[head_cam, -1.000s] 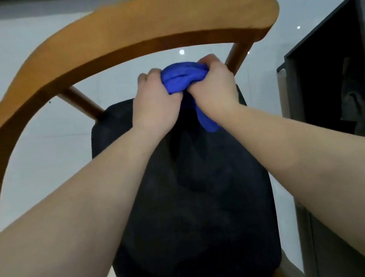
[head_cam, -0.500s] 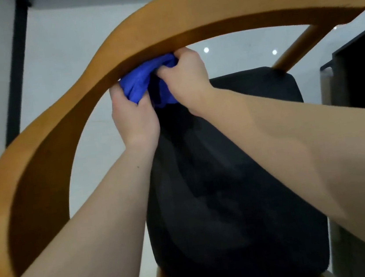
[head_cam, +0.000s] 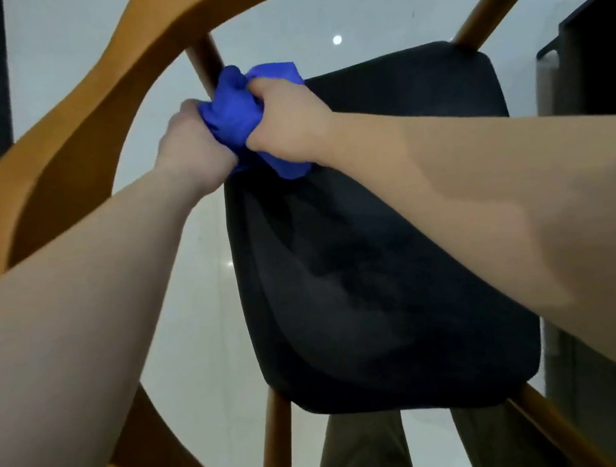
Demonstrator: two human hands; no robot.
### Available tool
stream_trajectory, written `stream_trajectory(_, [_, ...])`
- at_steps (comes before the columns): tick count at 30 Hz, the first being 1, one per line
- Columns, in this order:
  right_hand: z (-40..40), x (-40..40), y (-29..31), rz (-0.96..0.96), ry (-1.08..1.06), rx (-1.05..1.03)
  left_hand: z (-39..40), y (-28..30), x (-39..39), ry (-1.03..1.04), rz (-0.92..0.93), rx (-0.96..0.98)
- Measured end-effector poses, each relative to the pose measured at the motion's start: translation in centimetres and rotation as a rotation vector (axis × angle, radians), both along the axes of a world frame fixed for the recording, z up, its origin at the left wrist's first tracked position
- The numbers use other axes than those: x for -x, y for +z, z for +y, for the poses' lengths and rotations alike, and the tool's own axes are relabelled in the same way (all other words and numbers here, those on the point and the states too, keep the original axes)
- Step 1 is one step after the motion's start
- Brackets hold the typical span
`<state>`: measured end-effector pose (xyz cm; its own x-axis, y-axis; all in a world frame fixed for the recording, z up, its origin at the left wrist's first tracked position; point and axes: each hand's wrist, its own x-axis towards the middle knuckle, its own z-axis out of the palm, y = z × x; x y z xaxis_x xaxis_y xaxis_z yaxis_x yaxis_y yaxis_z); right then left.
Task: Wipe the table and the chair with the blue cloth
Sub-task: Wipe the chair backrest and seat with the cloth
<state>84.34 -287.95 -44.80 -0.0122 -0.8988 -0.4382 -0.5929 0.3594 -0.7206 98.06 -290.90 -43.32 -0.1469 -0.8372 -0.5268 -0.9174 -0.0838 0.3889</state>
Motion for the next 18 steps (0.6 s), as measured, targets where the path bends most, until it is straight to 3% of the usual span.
stream_trajectory(5, [4.6, -0.8, 0.3, 0.001, 0.072, -0.106, 3.1, 0.7, -0.4, -0.409, -0.057, 0.018])
stream_trajectory(10, [12.1, -3.7, -0.2, 0.002, 0.148, -0.244, 6.9, 1.7, -2.3, -0.915, -0.447, -0.24])
stream_trajectory(18, [22.5, -10.0, -1.1, -0.156, 0.376, -0.476, 15.8, 1.6, -5.8, -0.943, -0.708, -0.835])
